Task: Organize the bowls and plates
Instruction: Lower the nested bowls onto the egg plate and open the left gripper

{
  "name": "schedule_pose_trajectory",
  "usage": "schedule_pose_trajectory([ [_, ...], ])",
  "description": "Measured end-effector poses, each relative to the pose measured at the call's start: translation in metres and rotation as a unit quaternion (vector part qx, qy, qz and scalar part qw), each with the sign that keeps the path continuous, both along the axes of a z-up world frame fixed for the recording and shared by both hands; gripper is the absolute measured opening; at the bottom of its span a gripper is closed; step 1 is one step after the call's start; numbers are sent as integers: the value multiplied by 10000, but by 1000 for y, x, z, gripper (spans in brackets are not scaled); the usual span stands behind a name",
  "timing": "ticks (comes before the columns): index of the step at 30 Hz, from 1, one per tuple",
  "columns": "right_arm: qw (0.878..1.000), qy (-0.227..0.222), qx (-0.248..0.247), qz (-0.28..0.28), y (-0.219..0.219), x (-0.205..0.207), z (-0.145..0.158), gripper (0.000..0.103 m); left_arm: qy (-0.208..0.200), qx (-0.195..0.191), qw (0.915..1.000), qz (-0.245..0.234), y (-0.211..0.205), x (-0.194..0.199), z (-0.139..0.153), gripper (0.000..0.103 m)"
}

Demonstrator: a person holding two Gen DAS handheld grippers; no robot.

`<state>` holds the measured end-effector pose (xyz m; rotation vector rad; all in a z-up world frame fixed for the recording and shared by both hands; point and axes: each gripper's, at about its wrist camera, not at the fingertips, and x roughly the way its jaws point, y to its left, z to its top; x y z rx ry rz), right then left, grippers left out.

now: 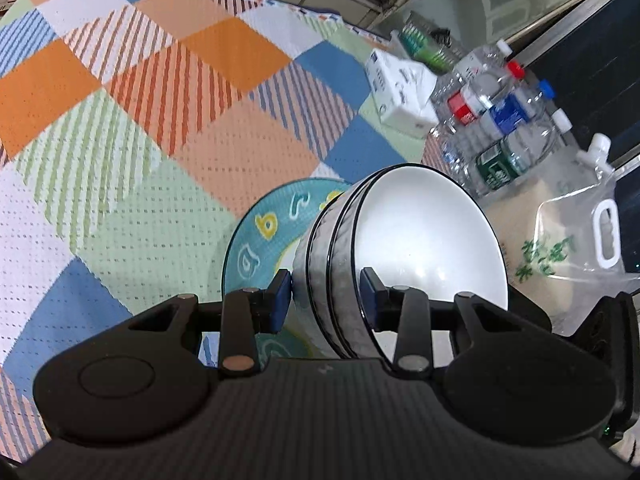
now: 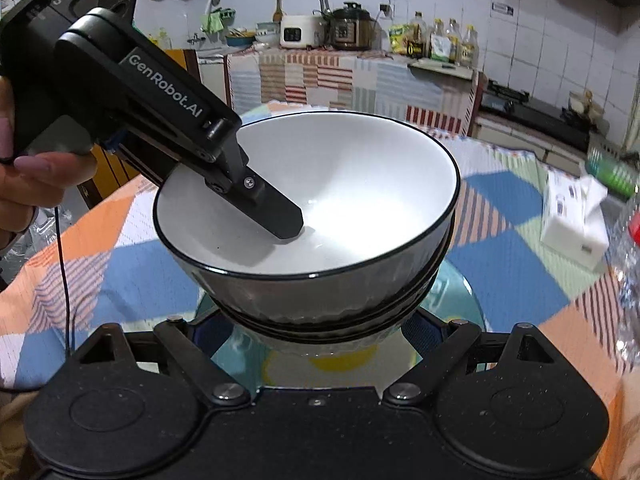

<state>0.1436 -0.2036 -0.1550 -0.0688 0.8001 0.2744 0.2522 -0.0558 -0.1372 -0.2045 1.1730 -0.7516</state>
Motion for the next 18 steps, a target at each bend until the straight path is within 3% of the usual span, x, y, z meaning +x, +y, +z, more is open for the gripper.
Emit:
schedule_pose_trajectory([
  [8, 9999, 153, -13, -70, -3, -5, -19, 93, -31, 132, 9999, 19, -11, -3, -16, 35],
  [18, 9997, 114, -199, -112, -6, -4, -24, 93, -122, 25, 9999, 102, -16, -5, -25, 37],
])
